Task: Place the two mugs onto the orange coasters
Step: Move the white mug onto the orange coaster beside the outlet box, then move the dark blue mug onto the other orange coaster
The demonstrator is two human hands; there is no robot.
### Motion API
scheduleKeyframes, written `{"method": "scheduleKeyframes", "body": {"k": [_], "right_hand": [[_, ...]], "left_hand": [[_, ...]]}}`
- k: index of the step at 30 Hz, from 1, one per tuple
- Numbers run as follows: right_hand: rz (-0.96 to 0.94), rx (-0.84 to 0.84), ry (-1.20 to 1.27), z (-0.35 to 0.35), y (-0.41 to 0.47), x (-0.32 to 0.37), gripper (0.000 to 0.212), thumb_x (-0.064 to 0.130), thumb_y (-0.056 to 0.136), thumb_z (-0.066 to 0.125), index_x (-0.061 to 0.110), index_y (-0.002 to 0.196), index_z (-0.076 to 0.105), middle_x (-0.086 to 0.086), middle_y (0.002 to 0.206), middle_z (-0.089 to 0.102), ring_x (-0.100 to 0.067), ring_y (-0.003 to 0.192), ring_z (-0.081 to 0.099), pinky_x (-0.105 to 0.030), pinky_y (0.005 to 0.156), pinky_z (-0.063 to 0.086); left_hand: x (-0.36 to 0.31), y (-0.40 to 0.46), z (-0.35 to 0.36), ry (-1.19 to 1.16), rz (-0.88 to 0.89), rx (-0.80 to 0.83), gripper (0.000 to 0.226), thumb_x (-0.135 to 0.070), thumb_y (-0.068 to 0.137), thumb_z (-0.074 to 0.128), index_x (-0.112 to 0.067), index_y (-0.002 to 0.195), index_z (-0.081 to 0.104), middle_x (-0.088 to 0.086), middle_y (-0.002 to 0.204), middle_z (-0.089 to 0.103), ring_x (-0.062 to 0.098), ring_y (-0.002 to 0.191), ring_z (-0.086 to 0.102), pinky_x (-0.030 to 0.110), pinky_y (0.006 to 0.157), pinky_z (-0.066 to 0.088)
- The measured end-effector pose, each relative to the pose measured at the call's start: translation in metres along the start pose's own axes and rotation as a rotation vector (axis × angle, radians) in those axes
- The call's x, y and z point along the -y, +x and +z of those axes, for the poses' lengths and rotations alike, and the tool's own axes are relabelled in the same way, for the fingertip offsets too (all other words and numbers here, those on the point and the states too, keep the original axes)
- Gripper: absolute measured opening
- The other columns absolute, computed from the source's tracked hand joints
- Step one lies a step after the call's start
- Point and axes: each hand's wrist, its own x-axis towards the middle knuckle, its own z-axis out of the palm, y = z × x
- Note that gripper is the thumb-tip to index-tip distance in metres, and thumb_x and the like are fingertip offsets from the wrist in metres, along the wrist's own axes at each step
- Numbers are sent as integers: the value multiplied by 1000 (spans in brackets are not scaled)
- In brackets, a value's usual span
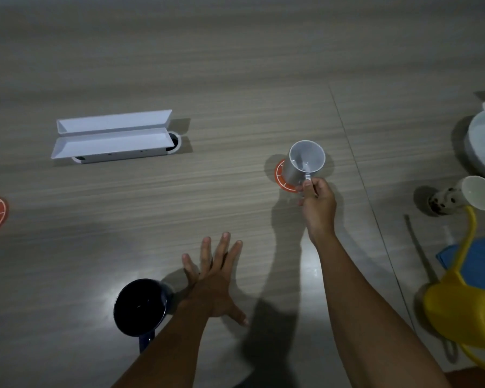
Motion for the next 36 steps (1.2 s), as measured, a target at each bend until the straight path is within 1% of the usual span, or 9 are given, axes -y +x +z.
{"method": "scheduleKeyframes", "body": {"k": [6, 10, 16, 19, 23, 25, 28, 31, 36], "right_hand": [[28, 5, -13, -2, -3, 2, 20, 36, 93, 54, 25, 79, 62, -14, 90, 75, -15, 72, 62, -59, 80, 57], [66, -11, 5, -3, -5, 8, 21, 30, 95, 58, 12, 87, 67, -2, 78, 71, -8, 63, 62, -49, 75, 57], [87, -10, -12, -13, -14, 3, 16, 36, 82, 70, 26, 93, 67, 4, 101, 72, -22, 98, 72, -55, 88, 59], [43, 3, -71, -24, -39, 5, 16, 30, 86, 66, 26, 101, 62, 7, 105, 66, -27, 101, 69, -54, 91, 58], [-59, 122, -212, -30, -87, 1, 19, 12, 94, 62, 10, 113, 65, -7, 108, 68, -18, 86, 65, -26, 78, 53], [-90, 203, -310, -29, -110, -9, 23, 11, 95, 62, 7, 117, 66, -12, 113, 70, -21, 94, 66, -23, 80, 48], [-109, 339, -428, -25, -144, -26, 29, 11, 95, 61, 8, 124, 64, -13, 125, 67, -27, 115, 63, -35, 99, 49], [-219, 433, -530, -15, -175, -38, 34, 13, 94, 60, 7, 127, 62, -15, 133, 60, -32, 128, 54, -34, 108, 41], [-435, 550, -661, 5, -217, -53, 61, 33, 98, 56, 10, 152, 38, -10, 165, 29, -27, 155, 16, -37, 126, 14]], "left_hand": [[0, 0, 2, -1, 1, -14, 164, -72, 35, 85, -42, 143, -35, -9, 147, -53, 32, 130, -54, 71, 96, -33], [3, 3, 4, -4, 13, -38, 164, -73, 34, 85, -43, 143, -35, -10, 149, -52, 32, 130, -54, 71, 95, -33], [4, 3, 8, -2, 29, -65, 165, -74, 33, 84, -43, 143, -35, -9, 149, -52, 32, 130, -53, 75, 99, -28], [6, 2, 10, -6, 52, -98, 164, -77, 31, 81, -43, 144, -32, -10, 149, -51, 31, 131, -52, 74, 100, -28], [9, -15, 23, 34, 100, -228, 148, -84, 45, 70, -40, 149, -25, -9, 154, -44, 28, 140, -43, 67, 109, -23], [13, -30, 39, -15, 126, -299, 128, -83, 61, 61, -37, 153, -16, -10, 158, -34, 24, 144, -35, 62, 113, -20], [25, -56, 71, -48, 165, -422, 94, -73, 84, 44, -32, 157, 1, -10, 165, -15, 20, 150, -19, 57, 120, -5], [44, -84, 100, -92, 204, -509, 75, -61, 92, 41, -27, 156, 18, -9, 165, 8, 16, 152, -3, 43, 121, 1], [78, -125, 115, -285, 113, -651, 60, -57, 92, 41, -21, 141, 48, -6, 146, 49, 17, 136, 42, 37, 112, 32]]}}
